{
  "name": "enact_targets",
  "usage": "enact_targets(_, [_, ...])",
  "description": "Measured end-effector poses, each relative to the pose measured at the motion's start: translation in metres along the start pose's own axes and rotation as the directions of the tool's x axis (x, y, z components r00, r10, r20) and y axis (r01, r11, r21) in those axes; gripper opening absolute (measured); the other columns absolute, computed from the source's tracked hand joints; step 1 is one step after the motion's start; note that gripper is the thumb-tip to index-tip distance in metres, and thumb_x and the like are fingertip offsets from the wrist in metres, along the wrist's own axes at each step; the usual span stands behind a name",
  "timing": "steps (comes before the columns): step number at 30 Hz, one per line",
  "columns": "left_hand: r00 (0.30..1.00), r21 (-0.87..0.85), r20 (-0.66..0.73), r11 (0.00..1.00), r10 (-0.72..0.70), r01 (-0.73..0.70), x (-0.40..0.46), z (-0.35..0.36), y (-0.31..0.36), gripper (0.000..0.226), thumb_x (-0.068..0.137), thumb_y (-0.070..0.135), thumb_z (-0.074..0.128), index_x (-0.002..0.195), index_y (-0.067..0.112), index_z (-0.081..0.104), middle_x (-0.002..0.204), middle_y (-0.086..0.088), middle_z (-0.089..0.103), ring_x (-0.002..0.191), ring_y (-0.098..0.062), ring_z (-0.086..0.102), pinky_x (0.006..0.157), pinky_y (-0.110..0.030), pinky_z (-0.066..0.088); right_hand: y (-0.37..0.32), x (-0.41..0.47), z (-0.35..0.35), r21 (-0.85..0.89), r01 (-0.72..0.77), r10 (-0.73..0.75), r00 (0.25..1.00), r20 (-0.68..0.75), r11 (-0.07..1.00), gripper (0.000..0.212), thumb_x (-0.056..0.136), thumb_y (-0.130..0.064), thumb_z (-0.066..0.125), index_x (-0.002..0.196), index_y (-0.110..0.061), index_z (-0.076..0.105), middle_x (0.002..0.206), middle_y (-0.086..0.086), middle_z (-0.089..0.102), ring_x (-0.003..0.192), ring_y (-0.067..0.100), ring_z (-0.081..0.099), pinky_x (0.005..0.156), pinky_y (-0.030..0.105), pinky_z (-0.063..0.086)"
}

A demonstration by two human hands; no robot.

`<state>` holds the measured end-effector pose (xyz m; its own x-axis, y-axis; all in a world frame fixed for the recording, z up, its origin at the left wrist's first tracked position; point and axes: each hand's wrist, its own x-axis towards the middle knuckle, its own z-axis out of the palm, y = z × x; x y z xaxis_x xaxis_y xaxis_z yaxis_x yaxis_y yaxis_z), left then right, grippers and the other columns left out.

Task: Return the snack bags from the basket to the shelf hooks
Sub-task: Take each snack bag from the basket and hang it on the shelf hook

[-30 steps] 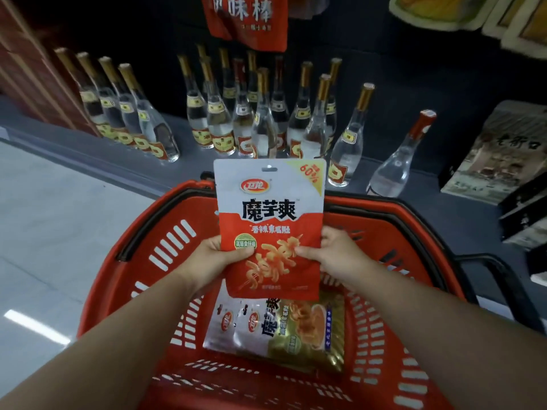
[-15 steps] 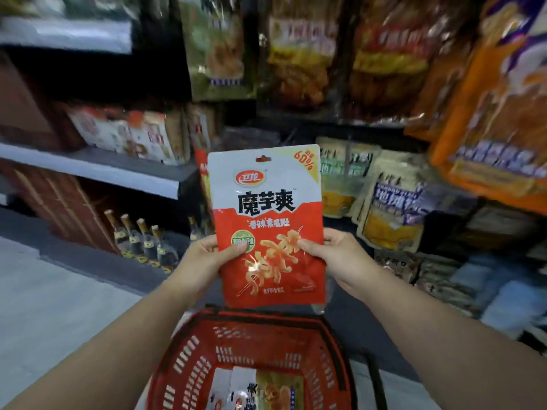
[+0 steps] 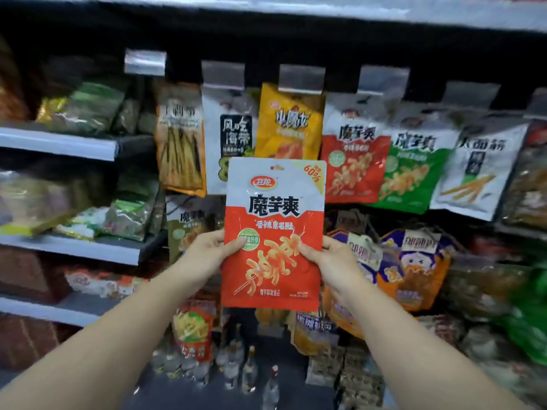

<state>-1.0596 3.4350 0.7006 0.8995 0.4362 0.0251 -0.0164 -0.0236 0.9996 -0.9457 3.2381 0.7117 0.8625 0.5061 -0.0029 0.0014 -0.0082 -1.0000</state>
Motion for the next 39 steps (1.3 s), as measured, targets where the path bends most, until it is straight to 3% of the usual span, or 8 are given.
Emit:
enact_targets(5, [0.994, 0.024, 0.083, 0.997, 0.065, -0.067, 0.029, 0.035, 0.056, 0.014, 0.09, 0.023, 0.064, 0.097, 0.013, 0.072, 0.095, -0.011, 0.077, 0.085, -0.026, 0.075, 0.076, -0.039, 0.058, -0.043, 0.004, -0.036, 0.044, 0.095, -0.09, 0.991, -0.102, 0.994, 0.009, 0.086, -0.015, 0.07, 0.095, -0.014, 0.072, 0.088, 0.007, 0.077, 0.08, 0.026, 0.073, 0.072, 0.039, 0.061])
enact_targets(10, [0.99, 0.063, 0.092, 0.991, 0.108, -0.114, 0.053, 0.087, 0.078, 0.016, 0.093, 0.02, 0.062, 0.101, 0.009, 0.07, 0.091, -0.008, 0.078, 0.075, -0.019, 0.075, 0.056, -0.023, 0.057, -0.048, 0.022, -0.078, 0.059, 0.131, -0.117, 0.974, -0.195, 0.99, 0.018, 0.085, -0.018, 0.071, 0.102, -0.011, 0.072, 0.091, 0.009, 0.077, 0.083, 0.03, 0.074, 0.077, 0.049, 0.059])
enact_targets(13, [0.988, 0.055, 0.104, 0.992, 0.11, -0.116, 0.072, 0.117, 0.087, 0.02, 0.093, 0.02, 0.061, 0.105, 0.005, 0.069, 0.094, -0.009, 0.077, 0.083, -0.024, 0.075, 0.067, -0.03, 0.061, -0.057, 0.039, -0.106, 0.06, 0.158, -0.14, 0.962, -0.234, 0.986, 0.013, 0.086, -0.017, 0.071, 0.098, -0.011, 0.071, 0.088, 0.009, 0.077, 0.079, 0.029, 0.074, 0.066, 0.041, 0.061])
enact_targets(15, [0.988, 0.036, 0.098, 0.992, 0.12, -0.125, 0.085, 0.132, 0.095, 0.02, 0.093, 0.02, 0.062, 0.106, 0.006, 0.068, 0.094, -0.009, 0.077, 0.085, -0.025, 0.075, 0.074, -0.035, 0.06, -0.067, 0.053, -0.121, 0.078, 0.187, -0.163, 0.956, -0.242, 0.979, 0.015, 0.085, -0.014, 0.071, 0.098, -0.009, 0.071, 0.086, 0.01, 0.077, 0.078, 0.031, 0.074, 0.067, 0.043, 0.061])
enact_targets(19, [0.985, -0.003, 0.058, 0.987, 0.161, -0.161, 0.111, 0.153, 0.109, 0.021, 0.092, 0.023, 0.062, 0.106, 0.008, 0.068, 0.094, -0.009, 0.077, 0.085, -0.026, 0.075, 0.07, -0.035, 0.059, -0.087, 0.078, -0.142, 0.081, 0.259, -0.235, 0.946, -0.225, 0.963, 0.008, 0.085, -0.012, 0.071, 0.093, -0.015, 0.072, 0.082, 0.008, 0.077, 0.072, 0.028, 0.074, 0.055, 0.033, 0.059])
enact_targets(23, [0.978, -0.015, -0.025, 0.978, 0.208, -0.209, 0.128, 0.165, 0.118, 0.017, 0.091, 0.022, 0.063, 0.102, 0.011, 0.069, 0.087, -0.005, 0.078, 0.074, -0.019, 0.075, 0.053, -0.023, 0.056, -0.101, 0.098, -0.153, 0.065, 0.318, -0.301, 0.934, -0.192, 0.946, 0.007, 0.085, -0.014, 0.071, 0.089, -0.02, 0.072, 0.085, 0.005, 0.077, 0.075, 0.024, 0.074, 0.059, 0.033, 0.059])
enact_targets(34, [0.986, 0.009, -0.082, 0.989, 0.149, -0.148, 0.153, 0.163, 0.111, 0.019, 0.091, 0.027, 0.064, 0.101, 0.013, 0.069, 0.089, -0.005, 0.078, 0.081, -0.024, 0.075, 0.07, -0.036, 0.057, -0.099, 0.125, -0.152, 0.081, 0.257, -0.246, 0.961, -0.13, 0.963, 0.012, 0.091, -0.015, 0.064, 0.101, -0.015, 0.07, 0.089, 0.006, 0.077, 0.077, 0.025, 0.075, 0.063, 0.036, 0.06])
enact_targets(39, [0.984, 0.026, -0.089, 0.988, 0.152, -0.15, 0.161, 0.166, 0.11, 0.018, 0.091, 0.028, 0.064, 0.1, 0.013, 0.07, 0.087, -0.003, 0.078, 0.078, -0.021, 0.075, 0.071, -0.037, 0.058, -0.1, 0.131, -0.154, 0.067, 0.242, -0.232, 0.963, -0.136, 0.968, 0.011, 0.092, -0.015, 0.063, 0.099, -0.018, 0.07, 0.088, 0.003, 0.077, 0.076, 0.022, 0.075, 0.061, 0.035, 0.06])
